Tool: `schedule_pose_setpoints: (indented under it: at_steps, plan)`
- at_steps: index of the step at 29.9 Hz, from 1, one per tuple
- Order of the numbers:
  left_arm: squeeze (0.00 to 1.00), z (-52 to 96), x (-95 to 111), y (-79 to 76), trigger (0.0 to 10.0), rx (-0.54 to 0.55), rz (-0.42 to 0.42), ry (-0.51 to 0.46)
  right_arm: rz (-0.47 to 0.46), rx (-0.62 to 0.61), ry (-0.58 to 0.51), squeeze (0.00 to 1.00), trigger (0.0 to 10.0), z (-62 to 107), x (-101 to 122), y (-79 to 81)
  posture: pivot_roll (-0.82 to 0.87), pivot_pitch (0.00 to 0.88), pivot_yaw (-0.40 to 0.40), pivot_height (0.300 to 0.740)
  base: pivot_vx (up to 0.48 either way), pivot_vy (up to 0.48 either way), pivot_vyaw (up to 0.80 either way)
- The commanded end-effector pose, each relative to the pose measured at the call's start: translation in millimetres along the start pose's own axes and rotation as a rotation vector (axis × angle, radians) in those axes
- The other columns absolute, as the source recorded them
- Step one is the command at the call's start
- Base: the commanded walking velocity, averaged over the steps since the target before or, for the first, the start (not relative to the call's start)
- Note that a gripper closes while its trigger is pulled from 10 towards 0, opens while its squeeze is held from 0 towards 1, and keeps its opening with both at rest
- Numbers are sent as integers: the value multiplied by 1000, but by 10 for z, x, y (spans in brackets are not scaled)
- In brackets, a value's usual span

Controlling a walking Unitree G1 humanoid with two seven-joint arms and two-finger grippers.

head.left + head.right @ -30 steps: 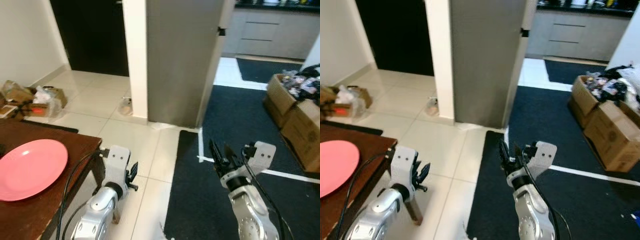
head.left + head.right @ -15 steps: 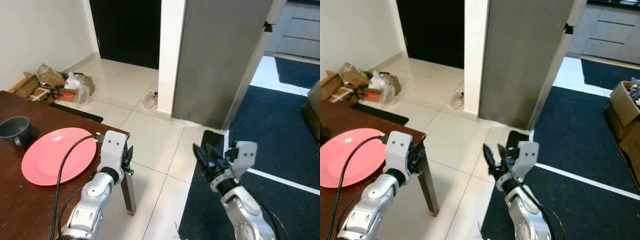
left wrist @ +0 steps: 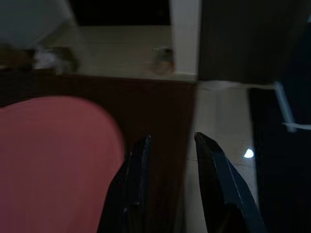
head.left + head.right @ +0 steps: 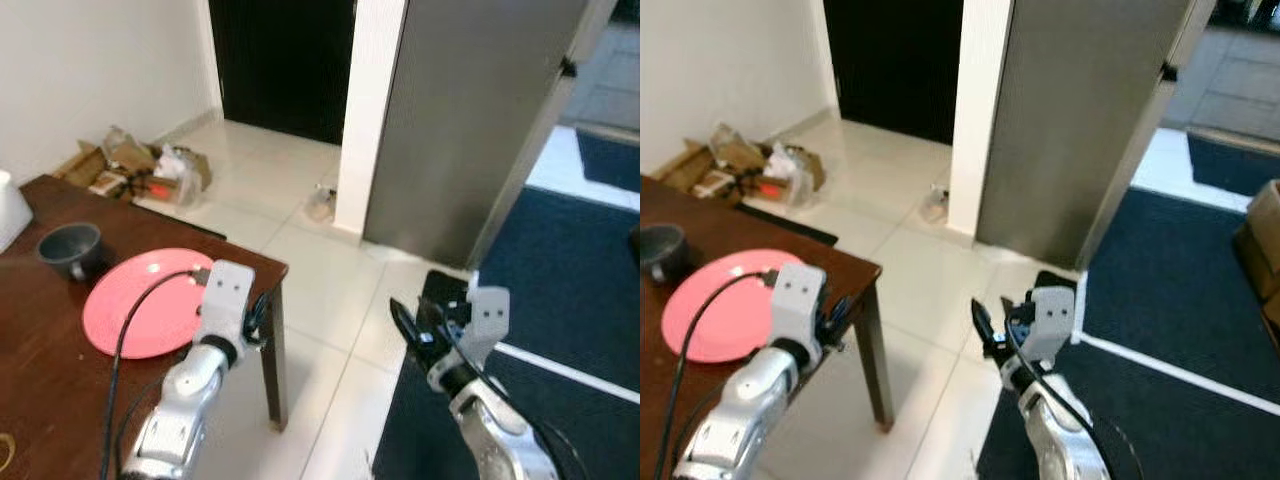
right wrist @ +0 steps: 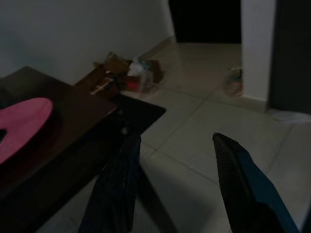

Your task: Setting the table

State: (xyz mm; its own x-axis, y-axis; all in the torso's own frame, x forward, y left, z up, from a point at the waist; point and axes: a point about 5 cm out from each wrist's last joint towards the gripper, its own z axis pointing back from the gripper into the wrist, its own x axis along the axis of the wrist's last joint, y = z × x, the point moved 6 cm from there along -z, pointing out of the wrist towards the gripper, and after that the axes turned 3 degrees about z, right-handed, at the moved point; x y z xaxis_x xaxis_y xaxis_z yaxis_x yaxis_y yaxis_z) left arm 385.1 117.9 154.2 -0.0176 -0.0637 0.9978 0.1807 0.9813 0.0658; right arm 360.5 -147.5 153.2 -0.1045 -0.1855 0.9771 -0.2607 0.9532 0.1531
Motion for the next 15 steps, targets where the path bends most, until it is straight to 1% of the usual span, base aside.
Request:
schedule_pose_setpoints:
  at_steps: [1, 2, 5, 7, 11, 15]
  plan:
    - [0, 15, -70, -7, 10000, -2, -10, 21, -34, -46, 8, 0, 10000, 24, -45, -75, 28, 46, 53, 740, 0, 0, 0]
    - [0, 15, -70, -7, 10000, -2, -10, 21, -34, -46, 8, 0, 10000, 24, -45, -75, 28, 46, 53, 740, 0, 0, 0]
    - [0, 14, -72, -22, 10000, -5, -12, 21, -55, -96, 15, 0, 10000, 35, -62, -174, 25, 49, 55, 740, 0, 0, 0]
    - [0, 13, -78, -29, 10000, -7, -13, 23, -37, -118, 24, 0, 10000, 46, -82, -220, 25, 49, 55, 740, 0, 0, 0]
    - [0, 12, -77, -35, 10000, -8, -13, 24, -34, -133, 16, 0, 10000, 54, -76, -251, 25, 51, 56, 740, 0, 0, 0]
    - [0, 11, -89, -42, 10000, -10, -15, 29, -35, -144, 13, 0, 10000, 56, -70, -269, 24, 52, 56, 740, 0, 0, 634]
